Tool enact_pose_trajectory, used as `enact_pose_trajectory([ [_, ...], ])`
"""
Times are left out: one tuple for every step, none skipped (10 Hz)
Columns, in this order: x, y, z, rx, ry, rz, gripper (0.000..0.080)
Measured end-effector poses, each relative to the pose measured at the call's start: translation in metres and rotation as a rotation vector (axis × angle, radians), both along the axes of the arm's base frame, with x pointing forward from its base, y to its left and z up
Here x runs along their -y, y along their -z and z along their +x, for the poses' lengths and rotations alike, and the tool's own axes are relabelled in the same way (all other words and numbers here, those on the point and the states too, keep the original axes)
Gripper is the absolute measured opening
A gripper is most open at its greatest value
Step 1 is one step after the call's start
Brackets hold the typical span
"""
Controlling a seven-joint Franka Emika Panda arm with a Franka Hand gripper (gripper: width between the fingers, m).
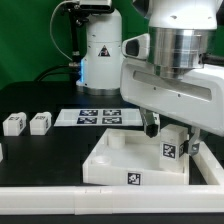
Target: Assemble one leg
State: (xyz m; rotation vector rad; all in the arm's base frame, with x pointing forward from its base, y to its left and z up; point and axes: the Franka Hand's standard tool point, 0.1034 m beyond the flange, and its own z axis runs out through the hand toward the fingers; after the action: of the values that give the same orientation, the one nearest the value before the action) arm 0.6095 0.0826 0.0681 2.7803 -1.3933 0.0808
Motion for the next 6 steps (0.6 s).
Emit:
enact_pose_trajectory([
  [0.0000, 0.0000, 0.0000, 0.000, 0.000, 0.000, 0.0649],
  [0.0000, 0.0001, 0.0000, 0.000, 0.000, 0.000, 0.0649],
  [0.0000, 0.0001, 0.0000, 0.000, 0.000, 0.000, 0.0649],
  [0.0000, 0.0001, -0.0001, 0.000, 0.000, 0.000, 0.0649],
  [0.0000, 0.0002, -0.0001, 0.000, 0.000, 0.000, 0.0649],
  [0.0000, 0.0002, -0.0001, 0.000, 0.000, 0.000, 0.0649],
])
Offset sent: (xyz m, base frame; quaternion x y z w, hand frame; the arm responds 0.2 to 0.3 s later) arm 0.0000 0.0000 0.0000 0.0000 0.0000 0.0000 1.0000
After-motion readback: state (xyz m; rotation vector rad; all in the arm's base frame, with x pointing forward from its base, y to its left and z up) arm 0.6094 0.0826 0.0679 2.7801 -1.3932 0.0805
